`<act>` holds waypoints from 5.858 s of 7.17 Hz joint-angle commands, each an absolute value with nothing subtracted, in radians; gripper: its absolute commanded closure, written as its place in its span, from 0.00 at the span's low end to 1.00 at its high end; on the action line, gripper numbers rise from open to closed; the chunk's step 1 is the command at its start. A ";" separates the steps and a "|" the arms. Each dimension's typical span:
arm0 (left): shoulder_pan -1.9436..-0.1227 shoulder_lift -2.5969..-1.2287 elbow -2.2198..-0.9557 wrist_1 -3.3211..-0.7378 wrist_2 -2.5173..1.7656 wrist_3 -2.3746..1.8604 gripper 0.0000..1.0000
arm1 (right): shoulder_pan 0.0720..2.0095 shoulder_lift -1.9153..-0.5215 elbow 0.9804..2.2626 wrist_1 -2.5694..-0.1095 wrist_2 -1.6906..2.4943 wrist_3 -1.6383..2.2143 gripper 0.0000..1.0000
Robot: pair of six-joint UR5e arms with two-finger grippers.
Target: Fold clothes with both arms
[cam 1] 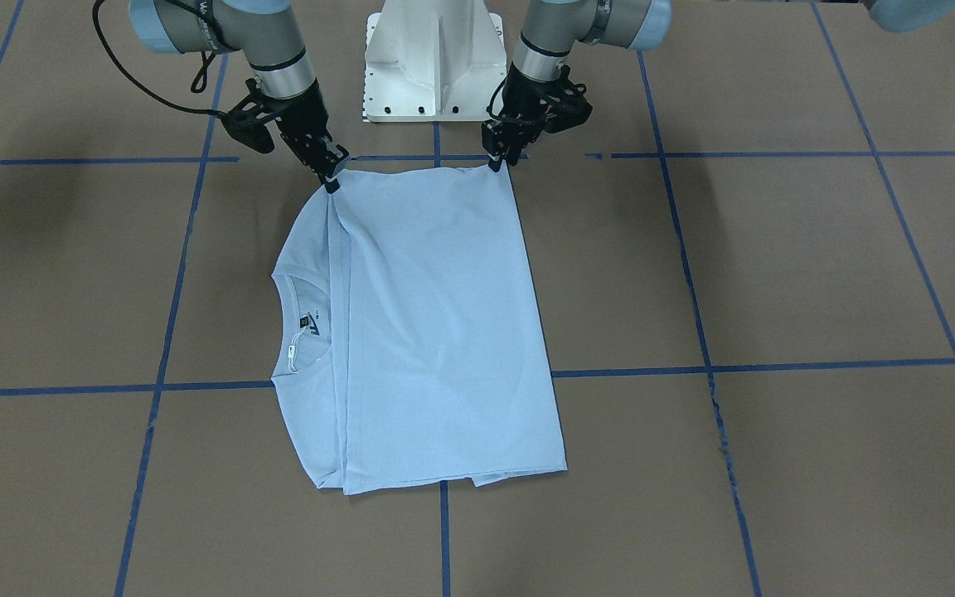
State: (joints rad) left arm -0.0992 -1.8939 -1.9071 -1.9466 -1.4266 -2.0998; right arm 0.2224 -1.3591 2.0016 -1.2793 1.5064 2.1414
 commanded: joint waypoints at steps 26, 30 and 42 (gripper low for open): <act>-0.632 -2.251 -1.458 -2.048 -1.548 -1.668 0.94 | 0.708 -0.827 1.385 -1.234 1.747 1.933 1.00; -0.764 -2.263 -1.196 -2.355 -1.560 -1.493 0.00 | 0.898 -0.816 1.075 -0.942 1.851 1.342 0.00; -1.575 -1.787 -1.635 -1.619 -2.306 0.054 0.00 | 1.519 -1.434 1.750 -1.746 2.311 0.156 0.00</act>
